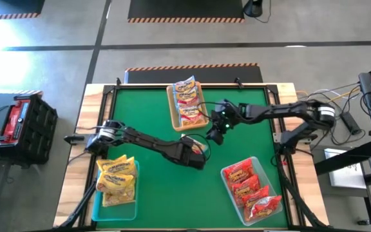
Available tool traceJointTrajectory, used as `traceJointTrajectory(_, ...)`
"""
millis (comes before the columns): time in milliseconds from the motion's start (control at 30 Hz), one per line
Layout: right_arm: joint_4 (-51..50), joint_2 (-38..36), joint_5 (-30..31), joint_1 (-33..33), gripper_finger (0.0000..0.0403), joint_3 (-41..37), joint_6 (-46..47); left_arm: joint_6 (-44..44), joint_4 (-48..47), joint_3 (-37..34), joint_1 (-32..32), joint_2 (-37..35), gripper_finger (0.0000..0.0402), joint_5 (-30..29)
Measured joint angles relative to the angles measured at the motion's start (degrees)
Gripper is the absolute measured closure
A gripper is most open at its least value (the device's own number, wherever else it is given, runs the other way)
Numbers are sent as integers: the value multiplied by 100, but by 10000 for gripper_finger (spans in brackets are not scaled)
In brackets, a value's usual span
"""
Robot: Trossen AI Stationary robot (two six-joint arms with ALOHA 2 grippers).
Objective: Sort Maruchan noodles
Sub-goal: Put the blue noodle pack into the yellow bin
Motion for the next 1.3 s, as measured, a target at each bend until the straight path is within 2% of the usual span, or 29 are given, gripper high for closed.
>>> traceJointTrajectory(267, 16, 722, 15, -64, 223, 498, 91, -127, 1188, -948, 56, -75, 401, 45)
traceJointTrajectory(467, -120, 1038, -14, -91, 223, 936, 119, -175, 1490, -1243, 90, -83, 401, -106)
traceJointTrajectory(667, -563, 1567, -441, -144, 195, 1491, 97, -175, 2042, -1685, 97, -166, 401, -103)
traceJointTrajectory(767, -769, 1814, -462, -137, 179, 1719, 65, -173, 2226, -1866, 95, -219, 401, -105)
traceJointTrajectory(1033, -915, 2200, -482, -133, 144, 2108, -60, -44, 2323, -1985, 86, -236, 401, -81)
traceJointTrajectory(1300, -968, 2272, -400, -14, 126, 2063, -160, -179, 2349, -2004, 68, -238, 401, -62)
